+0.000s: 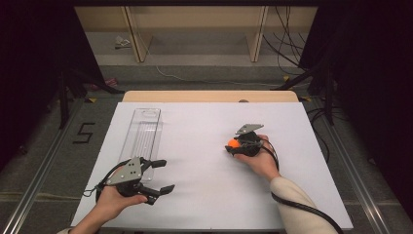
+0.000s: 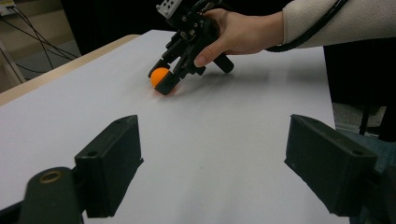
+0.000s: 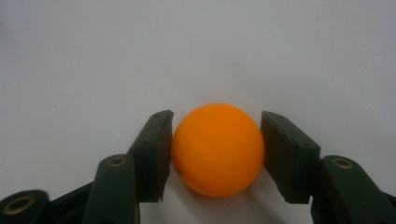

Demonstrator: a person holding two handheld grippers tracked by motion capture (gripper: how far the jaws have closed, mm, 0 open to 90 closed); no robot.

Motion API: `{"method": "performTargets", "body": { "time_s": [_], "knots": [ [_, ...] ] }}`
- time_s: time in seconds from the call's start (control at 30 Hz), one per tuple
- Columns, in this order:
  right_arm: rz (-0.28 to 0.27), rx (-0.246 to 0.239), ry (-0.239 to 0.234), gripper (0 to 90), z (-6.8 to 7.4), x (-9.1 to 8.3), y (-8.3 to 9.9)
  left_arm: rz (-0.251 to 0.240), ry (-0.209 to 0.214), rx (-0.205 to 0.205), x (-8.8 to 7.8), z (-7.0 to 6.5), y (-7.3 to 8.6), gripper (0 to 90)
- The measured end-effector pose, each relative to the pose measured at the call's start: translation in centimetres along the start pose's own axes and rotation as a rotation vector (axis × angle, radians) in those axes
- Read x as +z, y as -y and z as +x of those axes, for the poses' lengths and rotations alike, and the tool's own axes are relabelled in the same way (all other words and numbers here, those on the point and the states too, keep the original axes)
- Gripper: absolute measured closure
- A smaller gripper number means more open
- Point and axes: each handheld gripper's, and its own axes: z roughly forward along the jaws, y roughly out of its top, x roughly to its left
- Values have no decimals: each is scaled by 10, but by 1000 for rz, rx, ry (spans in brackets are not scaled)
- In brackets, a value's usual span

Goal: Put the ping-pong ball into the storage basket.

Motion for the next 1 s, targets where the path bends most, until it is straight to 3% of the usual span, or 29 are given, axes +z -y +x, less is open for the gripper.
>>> {"method": "performTargets", "body": {
  "time_s": [1.0],
  "knots": [
    [-56, -6, -8, 511, 5, -11, -10, 1, 2, 2, 0, 0, 0, 178]
  ]
}}
